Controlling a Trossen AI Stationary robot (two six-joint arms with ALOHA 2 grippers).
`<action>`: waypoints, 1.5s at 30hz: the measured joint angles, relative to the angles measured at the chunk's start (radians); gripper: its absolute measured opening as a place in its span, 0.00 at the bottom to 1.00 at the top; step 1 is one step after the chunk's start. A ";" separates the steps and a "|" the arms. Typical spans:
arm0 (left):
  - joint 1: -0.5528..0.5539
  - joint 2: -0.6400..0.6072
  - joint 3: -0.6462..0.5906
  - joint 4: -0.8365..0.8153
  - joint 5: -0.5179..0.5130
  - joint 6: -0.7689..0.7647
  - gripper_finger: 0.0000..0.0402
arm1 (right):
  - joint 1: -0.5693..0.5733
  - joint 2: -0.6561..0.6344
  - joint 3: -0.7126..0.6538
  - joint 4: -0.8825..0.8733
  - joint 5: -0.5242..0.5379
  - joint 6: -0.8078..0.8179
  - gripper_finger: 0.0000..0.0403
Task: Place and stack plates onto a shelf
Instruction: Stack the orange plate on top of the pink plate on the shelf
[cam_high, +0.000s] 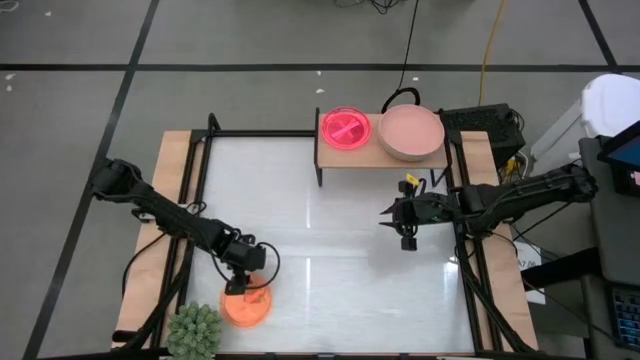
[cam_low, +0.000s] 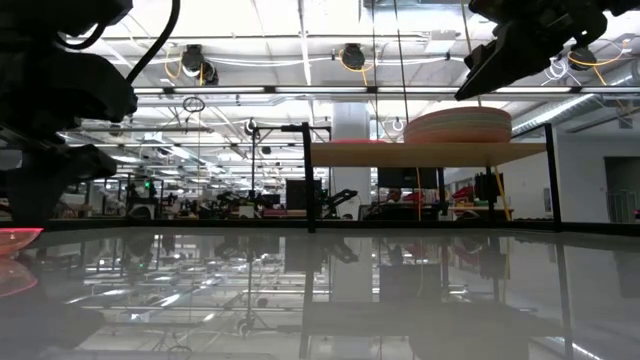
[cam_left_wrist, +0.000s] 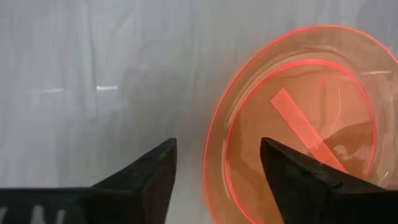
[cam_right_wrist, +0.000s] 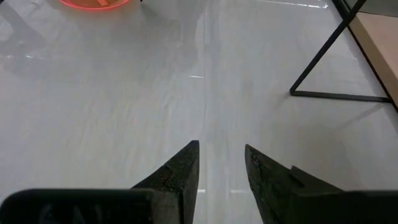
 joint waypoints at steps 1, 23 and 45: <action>0.000 0.000 0.000 -0.002 0.001 0.000 0.56 | 0.000 0.000 0.000 0.000 0.000 0.000 0.28; -0.010 0.050 0.004 -0.023 -0.001 0.023 0.24 | 0.000 0.000 0.000 -0.001 0.000 0.000 0.28; 0.048 0.035 0.020 -0.034 0.066 0.056 0.01 | 0.000 0.000 0.000 -0.001 0.000 0.000 0.28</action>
